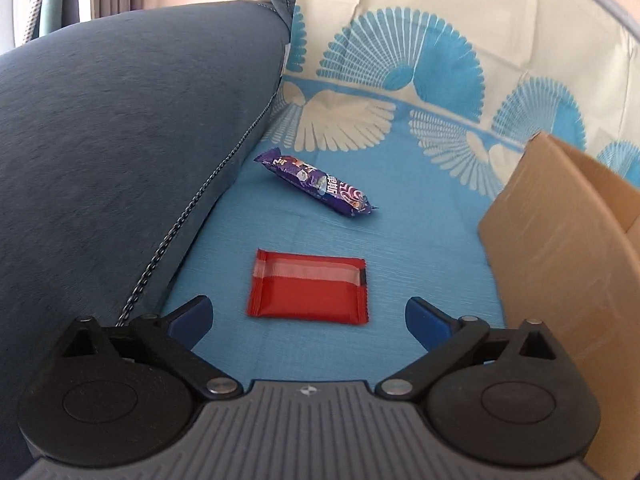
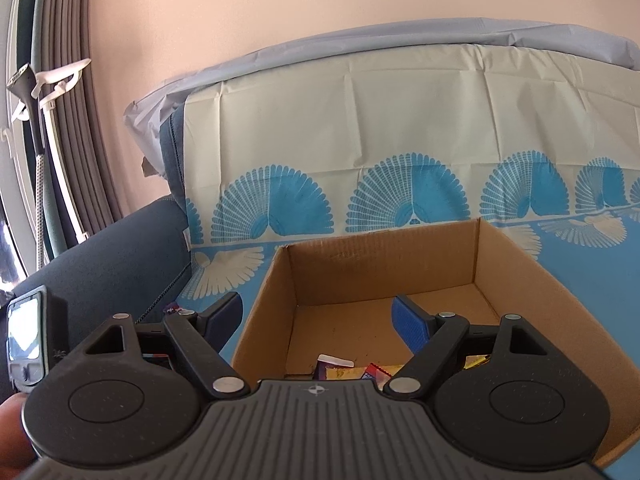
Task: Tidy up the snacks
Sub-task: 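Move both open grippers from the box back to the remaining snacks, then grasp the red packet with the left gripper while the right grasps the purple candy bar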
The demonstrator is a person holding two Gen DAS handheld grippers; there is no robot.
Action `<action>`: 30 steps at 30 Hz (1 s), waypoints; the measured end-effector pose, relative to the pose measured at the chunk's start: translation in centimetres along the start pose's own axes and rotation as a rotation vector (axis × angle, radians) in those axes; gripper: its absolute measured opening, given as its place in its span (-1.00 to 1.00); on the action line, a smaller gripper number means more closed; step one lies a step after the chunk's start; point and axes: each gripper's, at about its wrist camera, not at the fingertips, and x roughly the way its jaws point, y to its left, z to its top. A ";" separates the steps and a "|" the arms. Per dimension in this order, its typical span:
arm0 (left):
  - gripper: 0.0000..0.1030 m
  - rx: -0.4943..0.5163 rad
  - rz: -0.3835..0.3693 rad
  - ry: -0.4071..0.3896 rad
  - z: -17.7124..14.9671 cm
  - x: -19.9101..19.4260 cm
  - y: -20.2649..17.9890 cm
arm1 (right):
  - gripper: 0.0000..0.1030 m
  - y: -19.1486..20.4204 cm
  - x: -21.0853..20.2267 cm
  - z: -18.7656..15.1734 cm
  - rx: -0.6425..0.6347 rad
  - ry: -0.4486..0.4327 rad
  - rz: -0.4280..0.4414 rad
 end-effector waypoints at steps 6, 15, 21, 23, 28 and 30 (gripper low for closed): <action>0.99 -0.002 0.078 0.079 0.4 2.7 -0.3 | 0.61 0.3 0.5 0.0 -0.027 0.012 -0.003; 0.99 -0.001 0.118 0.097 1.2 5.1 -0.7 | 0.61 0.8 1.4 -0.1 -0.051 0.023 -0.017; 0.71 -0.023 0.136 0.089 1.5 5.3 -0.5 | 0.61 1.9 2.2 -0.5 -0.105 0.032 -0.022; 0.58 -0.013 0.139 0.074 1.5 5.1 -0.6 | 0.61 2.2 2.7 -0.5 -0.112 0.039 -0.023; 0.39 -0.045 0.135 0.070 1.7 4.9 0.1 | 0.60 2.8 2.6 -0.4 -0.137 0.015 -0.019; 0.34 -0.063 0.139 0.072 1.8 4.7 0.3 | 0.60 2.9 2.2 -0.3 -0.154 -0.004 -0.007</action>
